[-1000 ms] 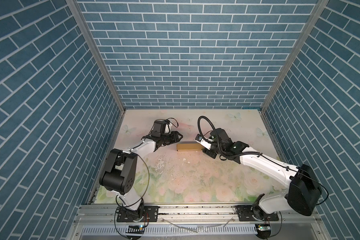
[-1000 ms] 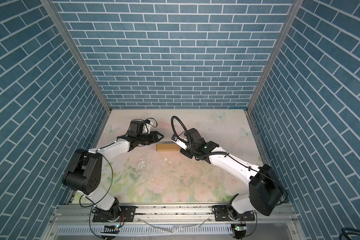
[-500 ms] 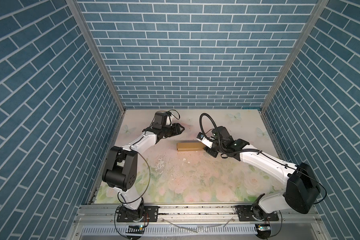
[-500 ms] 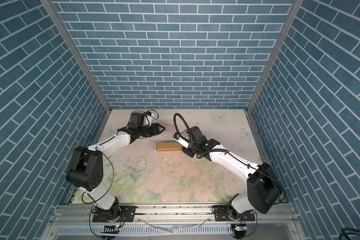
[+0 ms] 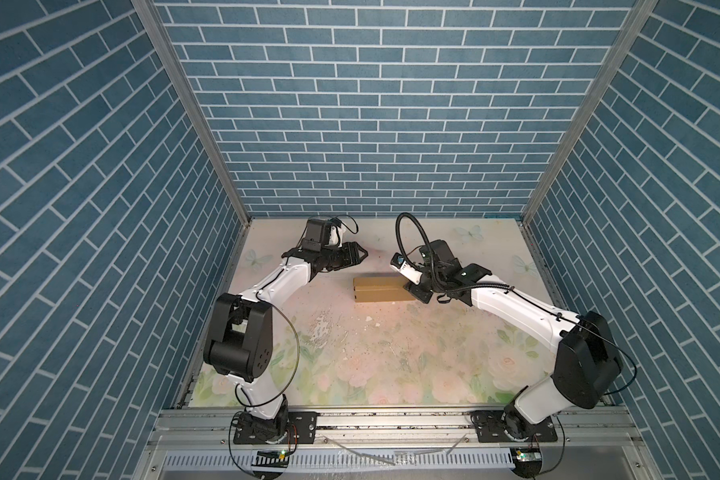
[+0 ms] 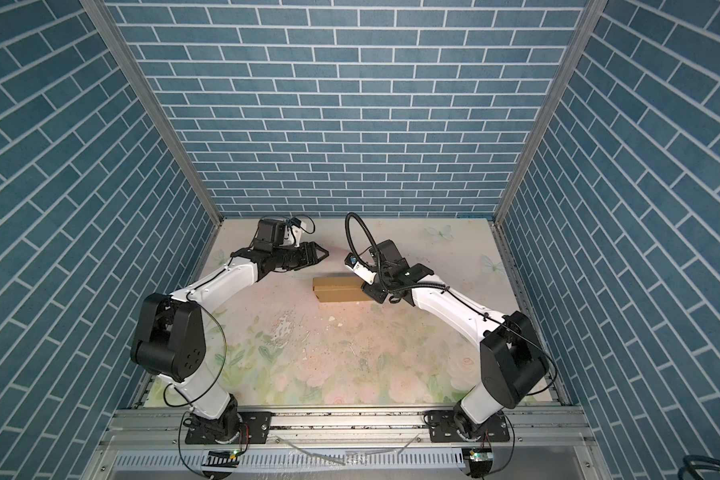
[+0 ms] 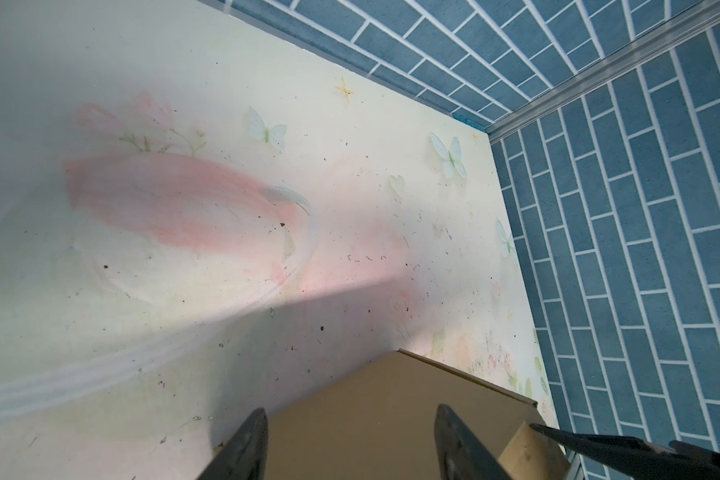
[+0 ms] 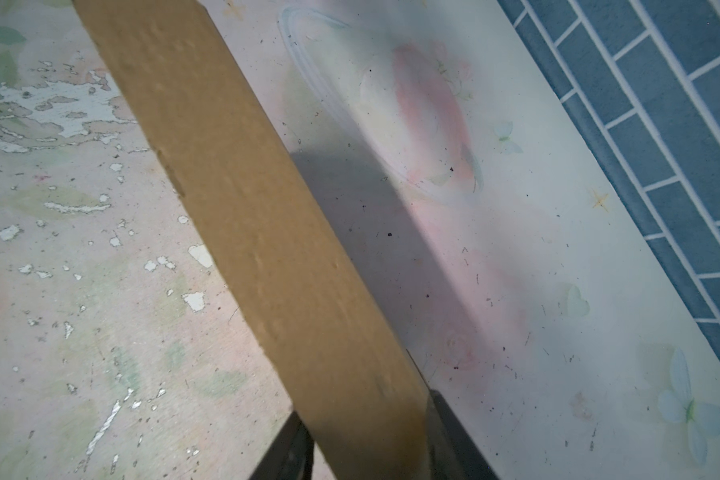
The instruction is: Fold the paper box
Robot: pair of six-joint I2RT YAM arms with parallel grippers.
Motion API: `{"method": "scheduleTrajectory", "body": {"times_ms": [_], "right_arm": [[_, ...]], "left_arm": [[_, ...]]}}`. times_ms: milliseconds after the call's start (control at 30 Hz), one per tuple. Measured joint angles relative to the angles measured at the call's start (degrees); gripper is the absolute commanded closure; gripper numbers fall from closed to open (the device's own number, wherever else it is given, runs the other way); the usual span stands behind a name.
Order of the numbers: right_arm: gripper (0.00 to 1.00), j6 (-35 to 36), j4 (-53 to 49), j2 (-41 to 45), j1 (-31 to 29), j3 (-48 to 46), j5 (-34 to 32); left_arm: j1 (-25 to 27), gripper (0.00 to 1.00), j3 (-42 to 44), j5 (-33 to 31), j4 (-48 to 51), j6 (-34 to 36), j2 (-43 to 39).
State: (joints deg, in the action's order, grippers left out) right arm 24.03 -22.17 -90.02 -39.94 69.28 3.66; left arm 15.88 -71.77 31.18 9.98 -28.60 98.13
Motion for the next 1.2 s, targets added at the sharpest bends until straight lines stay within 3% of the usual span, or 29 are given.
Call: {"method": "scheduleTrajectory", "body": {"times_ms": [533,800,1200], "right_arm": [[0.54,0.4,-0.1,-4.8,1.6,5.2,1.5],[0.44,0.5,-0.1,-4.8,1.8,5.3,1.9],[0.42,0.4,-0.1,-0.9,1.8,5.2,1.7]], "left_arm": [[-0.2,0.28,2.9,-1.4,3.3,2.9,-8.2],[-0.2,0.28,5.6,-1.4,3.4,2.8,-8.5],[-0.2,0.28,8.1,-1.6,3.4,2.2,-11.7]]}}
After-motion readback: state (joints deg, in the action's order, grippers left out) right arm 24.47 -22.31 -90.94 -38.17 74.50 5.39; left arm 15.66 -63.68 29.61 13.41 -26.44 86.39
